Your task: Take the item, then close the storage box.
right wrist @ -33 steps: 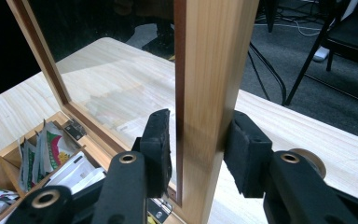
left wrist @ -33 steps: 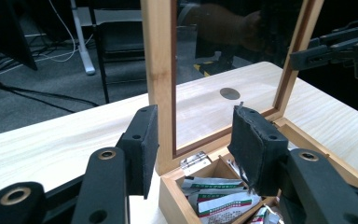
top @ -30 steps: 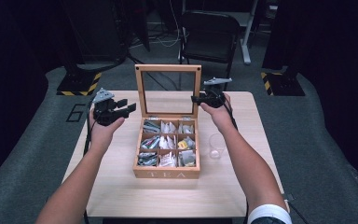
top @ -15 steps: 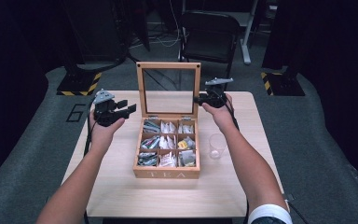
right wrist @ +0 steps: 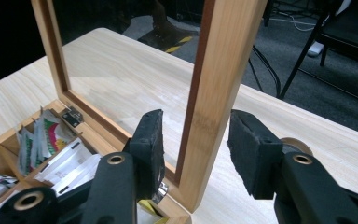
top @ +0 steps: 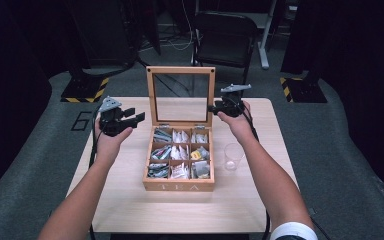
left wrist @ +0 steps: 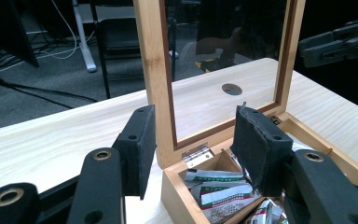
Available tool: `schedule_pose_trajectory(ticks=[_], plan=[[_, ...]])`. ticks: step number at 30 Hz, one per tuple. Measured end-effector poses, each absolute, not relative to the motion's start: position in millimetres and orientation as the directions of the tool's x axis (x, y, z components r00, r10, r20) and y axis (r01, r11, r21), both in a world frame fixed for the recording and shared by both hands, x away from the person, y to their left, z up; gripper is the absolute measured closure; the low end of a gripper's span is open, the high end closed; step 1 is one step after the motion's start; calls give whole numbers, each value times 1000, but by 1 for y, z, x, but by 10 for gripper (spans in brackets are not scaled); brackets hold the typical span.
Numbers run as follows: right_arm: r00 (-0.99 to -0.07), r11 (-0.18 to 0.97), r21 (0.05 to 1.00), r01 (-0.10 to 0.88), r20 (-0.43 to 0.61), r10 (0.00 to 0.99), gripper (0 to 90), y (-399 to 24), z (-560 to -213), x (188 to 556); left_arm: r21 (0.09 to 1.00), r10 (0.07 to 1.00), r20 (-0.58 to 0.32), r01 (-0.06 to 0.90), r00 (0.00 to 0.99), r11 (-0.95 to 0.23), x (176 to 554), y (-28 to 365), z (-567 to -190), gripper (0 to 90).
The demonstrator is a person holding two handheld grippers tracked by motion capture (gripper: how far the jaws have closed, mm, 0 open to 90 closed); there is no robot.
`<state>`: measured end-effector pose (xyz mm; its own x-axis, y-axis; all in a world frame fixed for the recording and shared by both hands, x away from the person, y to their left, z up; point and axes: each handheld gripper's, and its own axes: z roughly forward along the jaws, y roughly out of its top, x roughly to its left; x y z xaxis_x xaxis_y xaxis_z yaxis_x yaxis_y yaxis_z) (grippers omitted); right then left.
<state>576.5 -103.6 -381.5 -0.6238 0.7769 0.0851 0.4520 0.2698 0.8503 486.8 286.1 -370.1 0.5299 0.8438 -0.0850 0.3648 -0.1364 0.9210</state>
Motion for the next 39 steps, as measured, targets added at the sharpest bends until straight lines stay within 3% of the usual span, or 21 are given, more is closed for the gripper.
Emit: schedule_pose_trajectory(ticks=[39], plan=[[-715,343,867,361,21,699,517,-110,-377,489,918,838,-83,368,540,-147,479,285,-371,487]])
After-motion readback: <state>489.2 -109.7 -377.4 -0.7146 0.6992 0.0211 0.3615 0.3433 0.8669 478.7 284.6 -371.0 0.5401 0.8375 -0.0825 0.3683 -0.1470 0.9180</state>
